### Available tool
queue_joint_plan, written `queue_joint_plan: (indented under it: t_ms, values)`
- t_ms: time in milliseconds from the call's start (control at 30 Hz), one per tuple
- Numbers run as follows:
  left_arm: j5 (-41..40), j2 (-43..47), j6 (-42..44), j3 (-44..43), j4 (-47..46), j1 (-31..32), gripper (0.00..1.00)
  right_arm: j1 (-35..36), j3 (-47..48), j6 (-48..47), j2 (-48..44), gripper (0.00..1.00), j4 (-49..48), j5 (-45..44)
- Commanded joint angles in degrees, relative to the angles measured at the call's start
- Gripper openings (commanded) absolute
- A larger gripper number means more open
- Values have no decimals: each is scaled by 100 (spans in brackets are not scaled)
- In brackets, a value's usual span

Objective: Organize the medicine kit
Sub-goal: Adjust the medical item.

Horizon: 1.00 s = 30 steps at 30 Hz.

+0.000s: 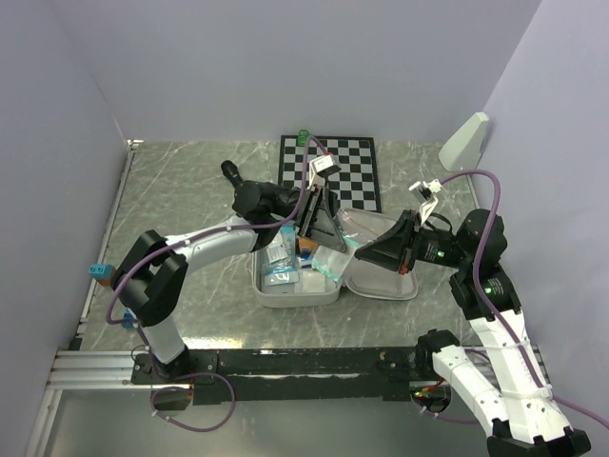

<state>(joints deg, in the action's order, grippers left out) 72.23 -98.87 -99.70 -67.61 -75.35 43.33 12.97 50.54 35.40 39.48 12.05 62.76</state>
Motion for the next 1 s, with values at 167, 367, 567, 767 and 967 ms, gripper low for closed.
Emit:
queue_joint_plan:
  t_ms: [167,367,567,767,967]
  values:
    - [-24,-45,-172,-420,-3126,-97,1,30,166,-436,-72,0,340,-316]
    - [-367,210,195,168,-2977,-579,1,21,324,-841,-11,63,1245,-1290]
    - [-824,824,1432,1187,-1943,-1300,1,12,105,-860,86,77,2072,-3135]
    - [-1561,2089,4192,1725,1509,-1354,1,-163,-544,-272,350,83,2416,-4500]
    - [-2238,2864,5443,1892,3086,-1354,1,-1067,-1520,353,-46,92,2170,-4729]
